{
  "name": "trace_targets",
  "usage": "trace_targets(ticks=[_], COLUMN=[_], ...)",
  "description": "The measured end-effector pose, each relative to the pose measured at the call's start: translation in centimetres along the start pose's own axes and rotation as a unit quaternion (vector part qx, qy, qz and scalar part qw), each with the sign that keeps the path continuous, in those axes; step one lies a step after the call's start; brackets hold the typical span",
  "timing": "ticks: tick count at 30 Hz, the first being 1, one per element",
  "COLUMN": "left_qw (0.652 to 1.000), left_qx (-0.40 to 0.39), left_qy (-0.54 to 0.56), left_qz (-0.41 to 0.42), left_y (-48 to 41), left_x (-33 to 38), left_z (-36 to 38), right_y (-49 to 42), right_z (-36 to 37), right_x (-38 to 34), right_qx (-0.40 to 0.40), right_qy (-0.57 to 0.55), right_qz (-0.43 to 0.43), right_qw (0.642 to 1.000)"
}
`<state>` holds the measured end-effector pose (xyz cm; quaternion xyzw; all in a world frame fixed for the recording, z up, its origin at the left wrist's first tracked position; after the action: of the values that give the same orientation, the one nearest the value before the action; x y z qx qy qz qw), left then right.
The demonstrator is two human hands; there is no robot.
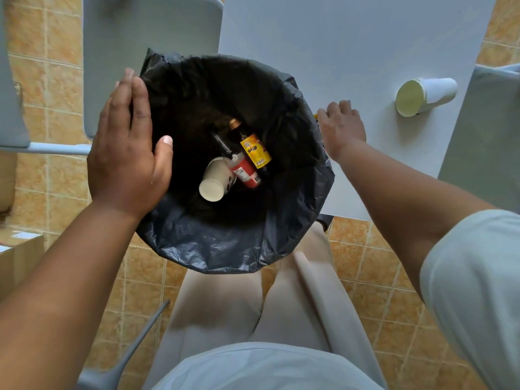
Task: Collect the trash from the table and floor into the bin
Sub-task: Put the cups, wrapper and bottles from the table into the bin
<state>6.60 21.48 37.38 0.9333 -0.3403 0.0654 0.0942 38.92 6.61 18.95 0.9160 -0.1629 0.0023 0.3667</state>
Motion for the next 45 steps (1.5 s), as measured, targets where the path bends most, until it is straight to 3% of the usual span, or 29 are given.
trace_targets(ticks=[5,8,11,14,18,20,22,25,30,31,36,38,40,45], left_qw=[1.000,1.000,1.000,0.999,0.999,0.998,0.998,0.997,0.996,0.996,0.995,0.995,0.995,0.995], left_qx=[-0.010,-0.014,-0.019,-0.034,-0.052,-0.059,-0.063,-0.067,-0.074,-0.077,-0.083,-0.084,-0.082,-0.075], left_qy=[0.003,0.005,0.005,0.002,0.005,0.011,0.019,0.033,0.045,0.047,0.050,0.051,0.054,0.055], left_qz=[0.002,-0.006,-0.010,-0.008,-0.008,-0.007,-0.006,-0.014,-0.012,-0.013,-0.017,-0.018,-0.020,-0.023], left_y=[-0.1,0.0,-0.1,-0.1,-0.2,-0.3,-0.3,-0.3,-0.2,-0.2,-0.2,-0.2,-0.3,-0.3], left_x=[0.0,0.2,0.4,0.4,0.5,0.5,0.5,0.5,0.4,0.4,0.3,0.4,0.6,1.3], left_z=[0.0,-0.1,-0.4,-0.5,-0.6,-0.7,-0.8,-1.0,-1.2,-1.3,-1.2,-1.3,-1.3,-1.5], right_y=[0.7,2.3,5.4,9.9,17.0,19.8,21.4,21.7,19.7,19.6,20.6,20.6,20.4,19.8], right_z=[-1.0,-3.0,-6.4,-10.6,-16.9,-19.3,-20.6,-20.6,-16.2,-15.4,-14.5,-13.7,-12.4,-11.4], right_x=[0.8,1.4,2.0,2.4,1.6,0.4,-1.7,-5.8,-11.0,-11.4,-10.7,-10.0,-9.6,-8.9], right_qx=[0.026,0.051,0.124,0.251,0.452,0.507,0.513,0.439,0.210,0.197,0.364,0.350,0.285,0.273], right_qy=[0.002,-0.068,-0.181,-0.277,-0.368,-0.405,-0.436,-0.477,-0.426,-0.400,-0.283,-0.225,-0.214,-0.305], right_qz=[0.014,0.009,0.021,0.038,0.026,0.005,-0.035,-0.082,-0.085,-0.082,-0.089,-0.049,-0.030,-0.046], right_qw=[1.000,0.996,0.976,0.927,0.812,0.761,0.739,0.757,0.876,0.891,0.883,0.908,0.934,0.911])
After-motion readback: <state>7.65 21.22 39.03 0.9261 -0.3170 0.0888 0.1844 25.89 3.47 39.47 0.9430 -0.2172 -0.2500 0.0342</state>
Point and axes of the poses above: each hand's wrist, its own y-axis away from the middle knuckle, its own z-axis out of the palm, x = y × z, the point moved 3 cm from there along -y, towards the middle knuckle, and after that the axes turned 8 degrees about -x, right-handed, at the moved point
